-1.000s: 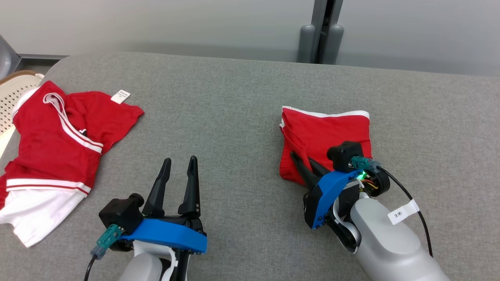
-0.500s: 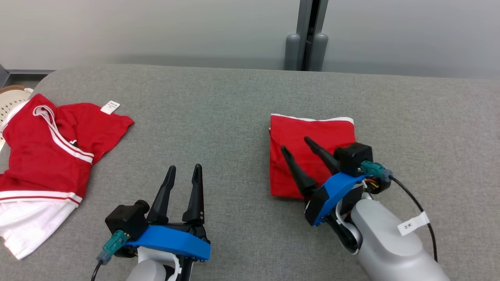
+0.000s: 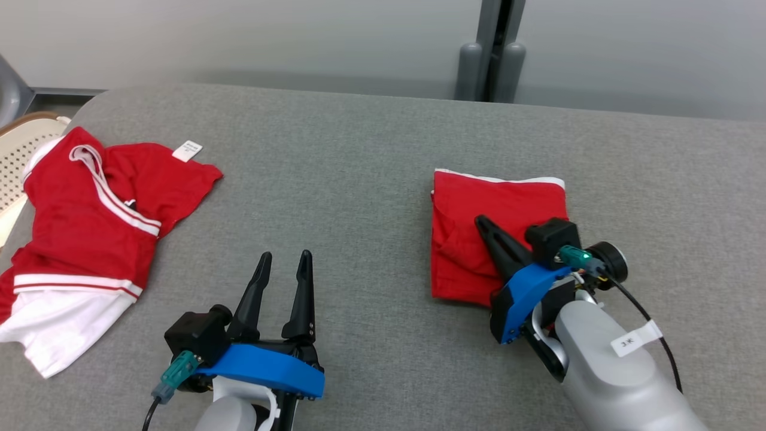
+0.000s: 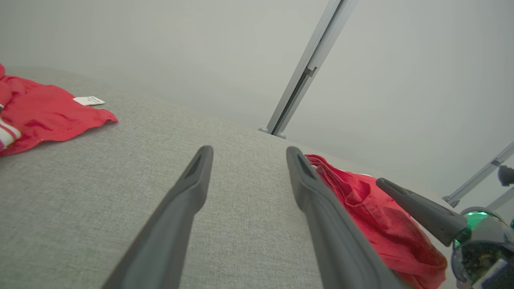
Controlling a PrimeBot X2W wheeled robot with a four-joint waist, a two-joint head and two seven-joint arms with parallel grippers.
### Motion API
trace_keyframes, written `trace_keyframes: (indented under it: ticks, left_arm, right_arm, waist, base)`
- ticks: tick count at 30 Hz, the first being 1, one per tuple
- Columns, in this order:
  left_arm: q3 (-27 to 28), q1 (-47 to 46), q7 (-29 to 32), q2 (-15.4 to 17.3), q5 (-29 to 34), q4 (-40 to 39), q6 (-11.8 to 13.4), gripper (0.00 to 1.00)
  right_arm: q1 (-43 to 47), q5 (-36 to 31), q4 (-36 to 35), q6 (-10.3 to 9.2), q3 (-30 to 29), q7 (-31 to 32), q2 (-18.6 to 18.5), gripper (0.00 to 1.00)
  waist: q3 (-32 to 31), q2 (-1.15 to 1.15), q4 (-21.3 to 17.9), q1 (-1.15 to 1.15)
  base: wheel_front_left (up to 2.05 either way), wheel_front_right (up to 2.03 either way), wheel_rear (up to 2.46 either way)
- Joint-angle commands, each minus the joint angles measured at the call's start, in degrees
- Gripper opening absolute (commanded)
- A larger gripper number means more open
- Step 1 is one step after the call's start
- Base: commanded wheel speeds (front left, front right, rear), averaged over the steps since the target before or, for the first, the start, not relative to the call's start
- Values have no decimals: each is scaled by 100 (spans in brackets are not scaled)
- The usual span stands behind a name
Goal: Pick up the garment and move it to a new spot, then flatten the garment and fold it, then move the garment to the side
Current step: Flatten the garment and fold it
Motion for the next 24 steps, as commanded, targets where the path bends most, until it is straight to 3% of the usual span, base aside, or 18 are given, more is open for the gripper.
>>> trace_keyframes:
  ticks: [1, 5, 11, 15, 16, 19, 20, 24]
  left_arm:
    - [0, -96, -27, -9, 8, 8, -26, 100]
    - [34, -115, -27, -15, -4, 34, -26, 100]
    - [105, -130, -27, -21, -13, 81, -28, 100]
    - [127, -114, -27, -24, 25, 96, -40, 100]
    - [135, -118, -27, -24, 36, 99, -45, 100]
    - [152, -139, -27, -25, 139, 109, -51, 100]
    - [163, -144, -27, -24, 185, 116, -53, 100]
    - [278, -145, -27, -18, 380, 171, -62, 100]
  right_arm:
    - [-79, -57, 58, 1, 53, -15, 32, 0]
    - [-156, -30, 377, 1, 512, 22, 80, 0]
    - [29, 500, 277, 1, 1685, 227, 70, 0]
    - [-16, 702, 207, 1, 2000, 144, 76, 0]
    - [-35, 737, 177, 1, 2001, 98, 76, 6]
    - [-5, 792, 37, 1, 1879, 13, 75, 57]
    - [28, 770, -12, 1, 1805, -3, 76, 100]
    - [309, 628, -457, 1, 1234, -16, 77, 100]
  waist:
    - [39, 0, 54, 0]
    - [59, 0, 156, 0]
    - [44, 0, 139, 0]
    - [-6, 0, -1, 0]
    - [-23, 0, -39, 0]
    - [-96, 0, -157, 0]
    - [-123, 0, -199, 0]
    - [-255, 0, -344, 0]
  base:
    - [0, 0, 0]
    - [0, 0, 0]
    - [0, 0, 0]
    - [0, 0, 0]
    - [0, 0, 0]
    - [0, 0, 0]
    - [0, 0, 0]
    - [0, 0, 0]
